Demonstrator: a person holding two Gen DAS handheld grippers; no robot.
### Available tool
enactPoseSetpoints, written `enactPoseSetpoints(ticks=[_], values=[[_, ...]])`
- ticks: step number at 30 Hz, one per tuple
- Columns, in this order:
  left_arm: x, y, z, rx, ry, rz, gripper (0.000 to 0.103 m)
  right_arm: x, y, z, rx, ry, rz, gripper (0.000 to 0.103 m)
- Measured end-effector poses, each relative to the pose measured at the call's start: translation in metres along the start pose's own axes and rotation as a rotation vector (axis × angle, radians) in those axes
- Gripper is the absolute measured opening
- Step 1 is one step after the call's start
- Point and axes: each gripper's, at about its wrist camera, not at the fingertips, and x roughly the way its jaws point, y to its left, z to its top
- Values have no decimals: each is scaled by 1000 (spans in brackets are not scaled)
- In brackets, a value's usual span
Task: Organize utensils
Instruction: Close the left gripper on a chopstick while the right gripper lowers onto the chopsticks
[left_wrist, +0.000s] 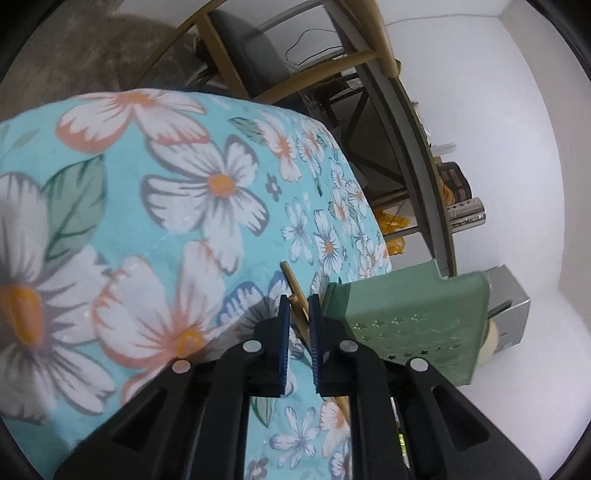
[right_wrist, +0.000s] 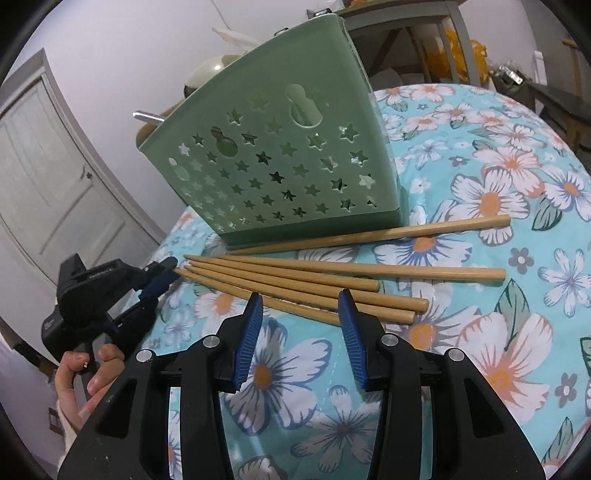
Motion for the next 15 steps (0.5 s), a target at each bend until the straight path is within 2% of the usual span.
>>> enactPoseSetpoints(ticks=[5, 7, 10, 13, 15], values=[[-24, 12, 11, -2, -9, 24, 9, -9, 4, 0, -48, -20, -18, 41], [-39, 16, 17, 23, -22, 54, 10, -12, 5, -2, -47, -34, -28, 41], [-59, 24, 23, 52, -45, 109, 11, -7, 7, -5, -45, -5, -20, 41], [-73, 35, 30, 51, -21, 100, 11, -5, 23, -5, -121, -4, -48, 41], [-87, 40, 37, 82, -39, 150, 12, -2, 39, -4, -194, -1, -58, 41]])
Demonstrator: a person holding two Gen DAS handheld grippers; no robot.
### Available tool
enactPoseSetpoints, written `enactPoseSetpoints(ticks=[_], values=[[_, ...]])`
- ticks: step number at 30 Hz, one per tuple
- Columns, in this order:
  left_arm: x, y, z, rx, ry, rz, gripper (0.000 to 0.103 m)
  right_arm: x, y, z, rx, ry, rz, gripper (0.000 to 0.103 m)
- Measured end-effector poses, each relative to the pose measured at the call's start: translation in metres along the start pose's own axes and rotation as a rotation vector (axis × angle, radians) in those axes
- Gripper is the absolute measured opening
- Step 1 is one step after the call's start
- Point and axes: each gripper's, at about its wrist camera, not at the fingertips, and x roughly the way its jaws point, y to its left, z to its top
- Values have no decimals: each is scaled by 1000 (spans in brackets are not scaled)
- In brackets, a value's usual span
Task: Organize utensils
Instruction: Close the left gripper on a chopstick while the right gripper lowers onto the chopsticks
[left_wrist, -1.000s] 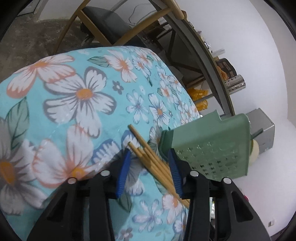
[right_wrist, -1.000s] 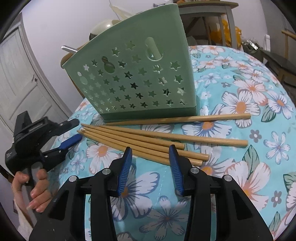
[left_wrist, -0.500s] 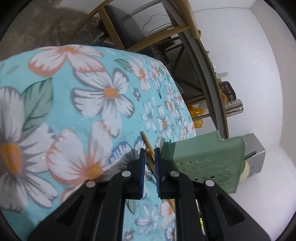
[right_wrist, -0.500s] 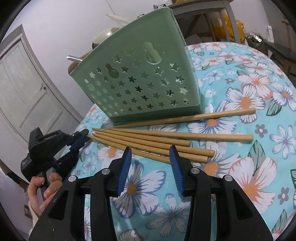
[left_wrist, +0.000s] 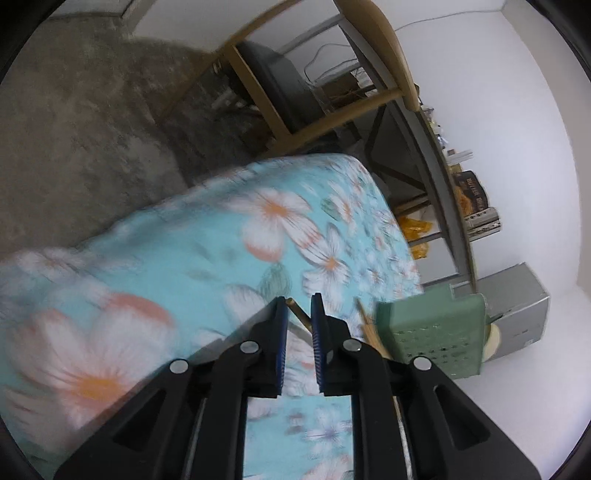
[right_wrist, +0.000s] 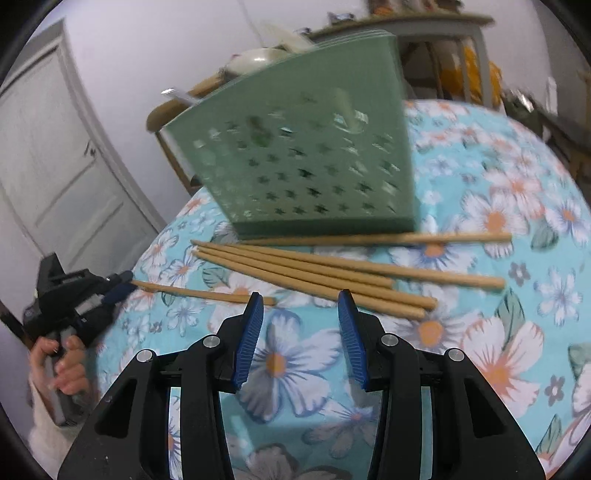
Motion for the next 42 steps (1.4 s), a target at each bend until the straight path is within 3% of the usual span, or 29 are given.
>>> enactPoseSetpoints(ticks=[2, 6, 12, 16, 20, 26, 30, 37, 42], values=[[-11, 8, 8, 11, -13, 20, 13, 5, 23, 6, -96, 0, 12, 41], [-31, 29, 16, -2, -25, 22, 13, 21, 50, 23, -154, -16, 32, 41], [-39, 38, 18, -16, -19, 10, 13, 74, 94, 26, -389, 89, -37, 35], [-39, 39, 18, -15, -14, 14, 13, 89, 106, 21, -448, 117, -62, 35], [-39, 36, 17, 0, -18, 26, 14, 96, 110, 23, -462, 114, -92, 33], [-36, 31, 14, 6, -26, 36, 14, 119, 125, 30, -554, 123, -208, 31], [-35, 31, 13, 10, -27, 44, 14, 128, 144, 23, -598, 135, -253, 18], [-35, 31, 12, 11, -27, 48, 14, 108, 140, 20, -547, 148, -229, 17], [-35, 31, 12, 14, -30, 50, 14, 97, 130, 26, -464, 155, -160, 17]])
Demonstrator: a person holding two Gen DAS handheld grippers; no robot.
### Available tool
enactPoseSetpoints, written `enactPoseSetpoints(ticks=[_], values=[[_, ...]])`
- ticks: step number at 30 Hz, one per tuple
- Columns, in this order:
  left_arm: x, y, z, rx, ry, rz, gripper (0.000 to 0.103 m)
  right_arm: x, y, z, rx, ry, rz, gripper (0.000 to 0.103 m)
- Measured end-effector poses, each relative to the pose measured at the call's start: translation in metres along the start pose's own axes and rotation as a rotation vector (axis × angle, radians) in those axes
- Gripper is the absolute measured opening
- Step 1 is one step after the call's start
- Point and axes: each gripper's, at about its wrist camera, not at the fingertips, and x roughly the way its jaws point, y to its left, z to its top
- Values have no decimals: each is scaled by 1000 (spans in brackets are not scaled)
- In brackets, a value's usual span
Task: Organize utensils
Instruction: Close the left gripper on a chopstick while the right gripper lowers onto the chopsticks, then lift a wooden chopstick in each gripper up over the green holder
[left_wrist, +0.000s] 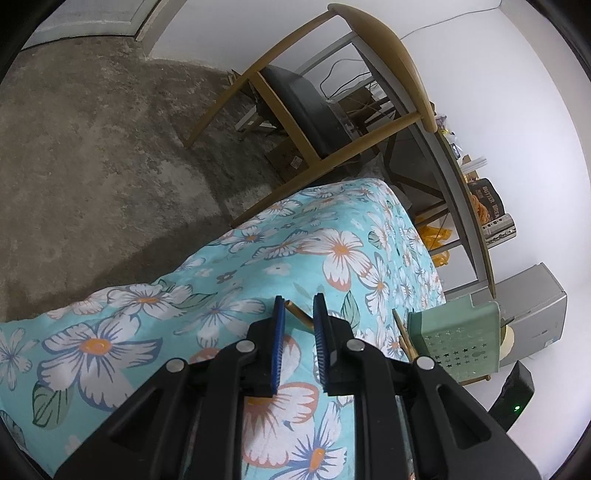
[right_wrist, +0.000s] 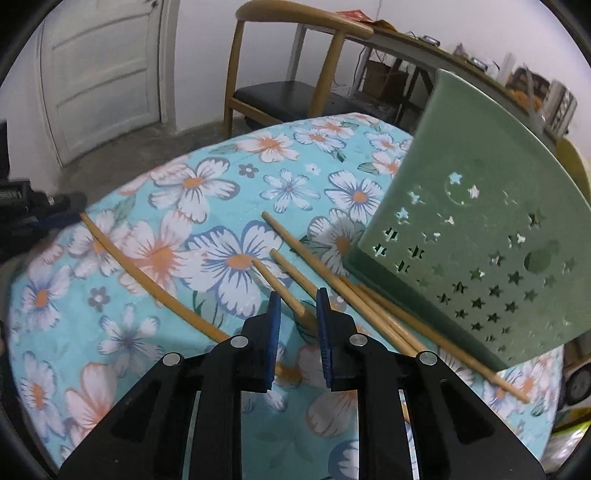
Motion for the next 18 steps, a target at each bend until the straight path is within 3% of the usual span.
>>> enactPoseSetpoints(ticks=[9, 18], values=[[-5, -2, 0, 22, -7, -4, 14, -34, -18, 5, 85, -105, -7, 4], [-10, -41, -12, 91, -64, -29, 12, -84, -42, -8, 194, -238, -118, 4]])
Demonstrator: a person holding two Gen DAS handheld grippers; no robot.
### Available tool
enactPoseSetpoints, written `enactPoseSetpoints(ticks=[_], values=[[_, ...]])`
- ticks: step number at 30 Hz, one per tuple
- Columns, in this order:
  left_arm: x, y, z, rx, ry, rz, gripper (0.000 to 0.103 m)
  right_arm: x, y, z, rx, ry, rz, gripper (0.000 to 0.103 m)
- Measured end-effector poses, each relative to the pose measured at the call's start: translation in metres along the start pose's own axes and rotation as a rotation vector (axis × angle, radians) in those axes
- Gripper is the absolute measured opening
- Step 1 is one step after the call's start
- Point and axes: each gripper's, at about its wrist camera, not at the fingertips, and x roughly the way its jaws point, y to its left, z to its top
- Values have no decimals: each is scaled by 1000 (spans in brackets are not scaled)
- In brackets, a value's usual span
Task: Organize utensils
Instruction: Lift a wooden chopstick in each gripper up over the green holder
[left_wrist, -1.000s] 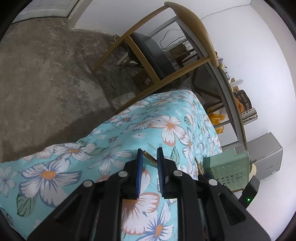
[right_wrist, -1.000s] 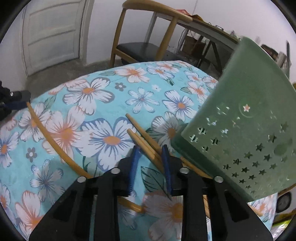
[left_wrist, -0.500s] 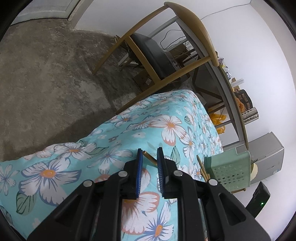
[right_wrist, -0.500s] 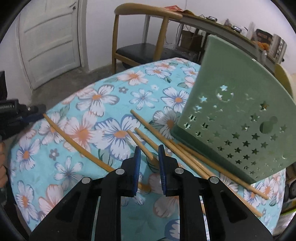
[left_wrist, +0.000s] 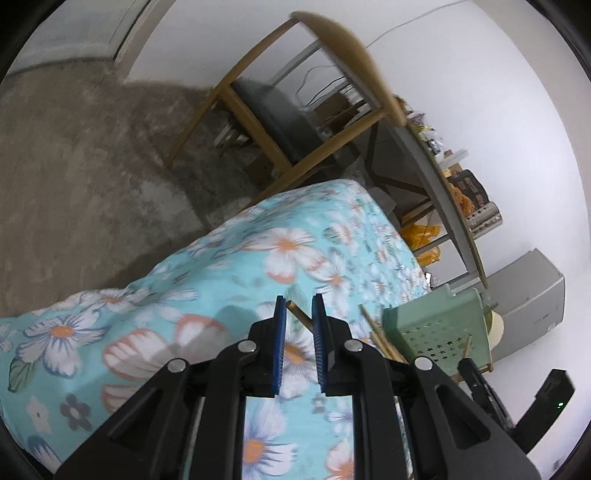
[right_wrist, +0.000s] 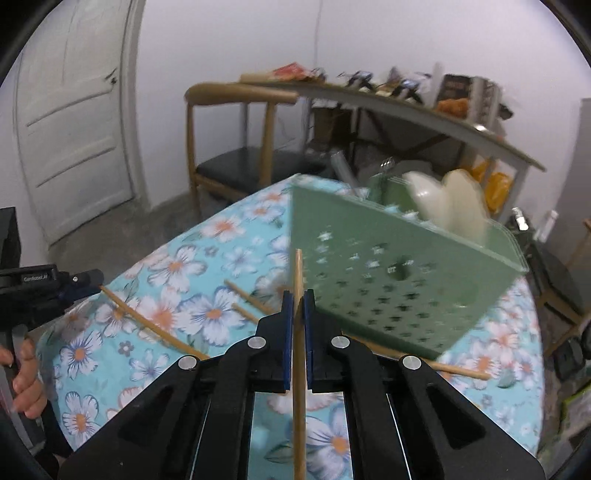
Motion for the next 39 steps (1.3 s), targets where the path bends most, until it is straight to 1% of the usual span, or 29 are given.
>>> enactPoseSetpoints(ticks=[5, 7, 8, 9, 10, 13, 15, 17, 20, 22, 24, 26, 27, 30, 35, 36, 39], values=[[-17, -29, -1, 53, -101, -43, 9, -31, -35, -5, 86, -48, -21, 4], [-24, -40, -2, 78, -131, -71, 8, -41, -54, -9, 141, -82, -28, 4], [-28, -47, -5, 100, -158, -81, 8, -47, -63, -11, 169, -103, -36, 4], [-30, -52, -6, 119, -180, -76, 8, -53, -70, -13, 195, -122, -53, 4], [-33, -59, -9, 151, -207, -66, 8, -60, -79, -15, 221, -135, -61, 4], [-39, -83, -14, 238, -242, -71, 8, -75, -108, -19, 303, -180, -60, 4], [-45, -103, -16, 314, -274, -67, 7, -80, -121, -21, 341, -194, -61, 4], [-48, -120, -14, 358, -273, -78, 6, -81, -130, -21, 375, -205, -56, 4], [-48, -144, -4, 359, -240, -107, 4, -84, -142, -20, 413, -220, -51, 4], [-49, -162, 2, 385, -240, -110, 4, -87, -153, -19, 444, -233, -50, 4], [-55, -187, 8, 442, -266, -108, 4, -92, -158, -18, 465, -256, -47, 4], [-61, -206, 13, 473, -276, -128, 4, -95, -158, -18, 468, -276, -44, 4], [-65, -216, 18, 484, -275, -143, 4, -94, -157, -17, 462, -277, -46, 4], [-77, -241, 28, 512, -290, -150, 4, -91, -156, -16, 453, -264, -38, 4], [-101, -289, 55, 585, -375, -137, 4, -87, -158, -13, 465, -257, -16, 4], [-103, -300, 60, 607, -403, -128, 4, -86, -157, -13, 465, -257, -14, 4], [-96, -317, 67, 653, -465, -119, 4, -80, -157, -13, 472, -242, -9, 4]])
